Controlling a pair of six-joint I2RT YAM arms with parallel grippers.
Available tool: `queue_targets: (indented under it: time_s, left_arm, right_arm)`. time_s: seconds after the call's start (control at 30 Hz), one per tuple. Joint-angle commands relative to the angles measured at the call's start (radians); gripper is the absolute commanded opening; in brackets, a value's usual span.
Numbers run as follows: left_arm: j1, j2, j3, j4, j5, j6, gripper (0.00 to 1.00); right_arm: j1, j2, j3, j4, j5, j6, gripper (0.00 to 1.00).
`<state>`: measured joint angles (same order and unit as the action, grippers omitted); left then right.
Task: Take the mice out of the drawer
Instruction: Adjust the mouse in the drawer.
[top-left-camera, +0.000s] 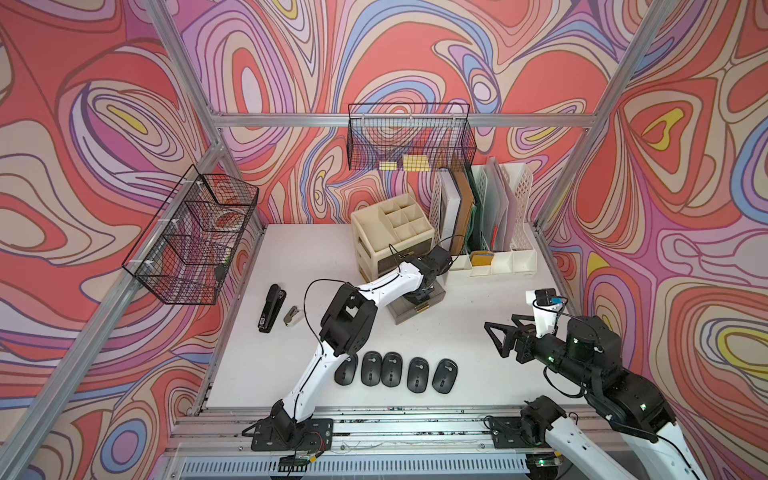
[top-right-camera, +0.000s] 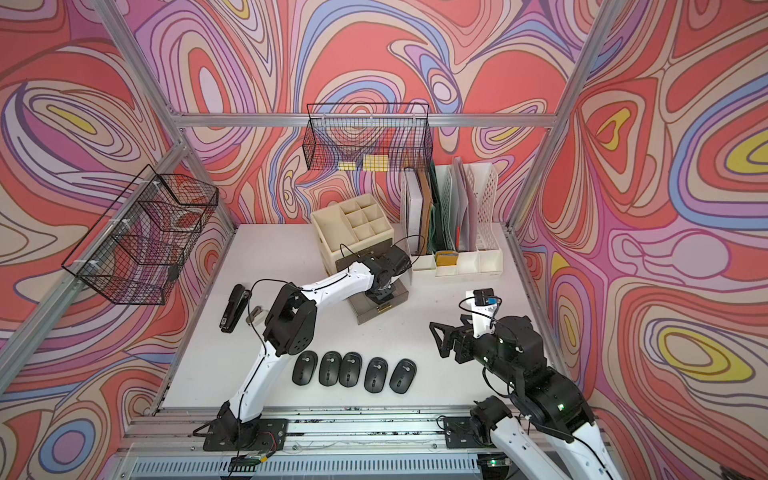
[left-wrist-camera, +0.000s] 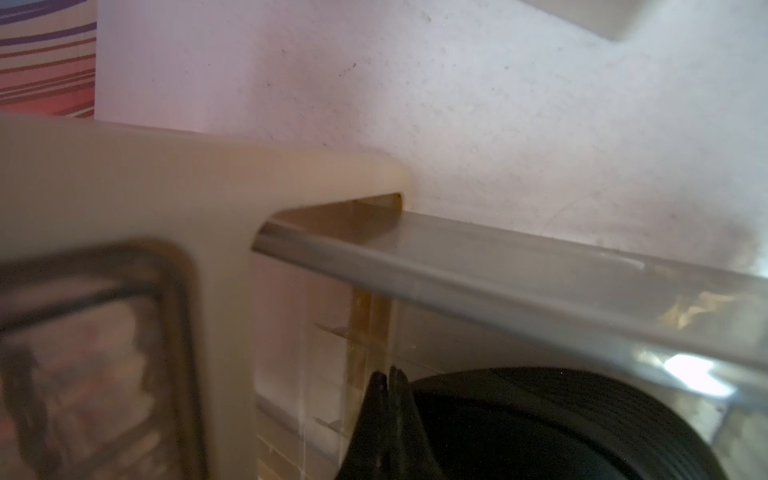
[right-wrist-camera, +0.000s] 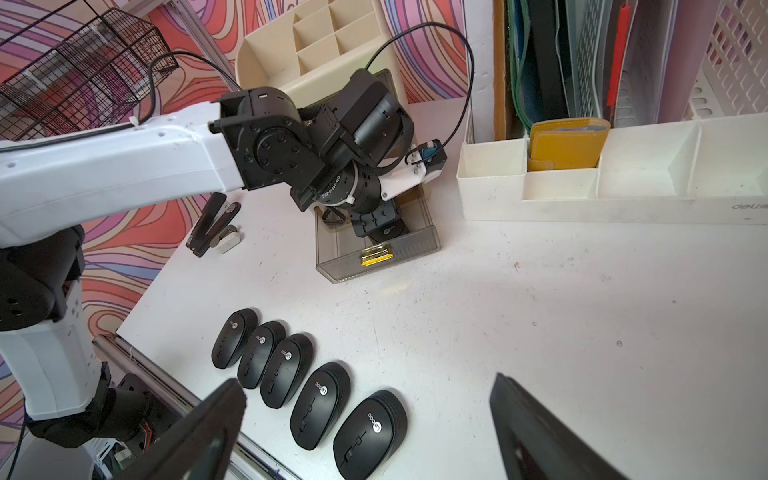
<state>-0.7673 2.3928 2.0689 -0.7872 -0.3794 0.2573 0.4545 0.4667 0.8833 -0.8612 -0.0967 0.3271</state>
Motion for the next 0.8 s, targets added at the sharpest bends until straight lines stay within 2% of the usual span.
queue_targets:
  time_s: [0.0, 0.47, 0.6, 0.77]
  left_arm:
    - [0.003, 0.013, -0.006, -0.075, 0.007, -0.006, 0.00]
    - [-0.040, -0.042, 0.047, -0.249, -0.037, -0.115, 0.00]
    - [-0.060, -0.063, 0.051, -0.240, -0.063, -0.129, 0.00]
    - [-0.067, -0.076, 0.010, -0.151, -0.100, -0.084, 0.00]
  right_arm:
    - [-0.001, 0.004, -0.010, 0.004, 0.004, 0.003, 0.97]
    - [-0.002, 0.012, -0.009, 0.008, 0.002, 0.001, 0.97]
    - [-0.002, 0.012, -0.009, 0.008, 0.002, 0.001, 0.97]
    - [-0.002, 0.008, -0.010, 0.008, 0.000, 0.000, 0.97]
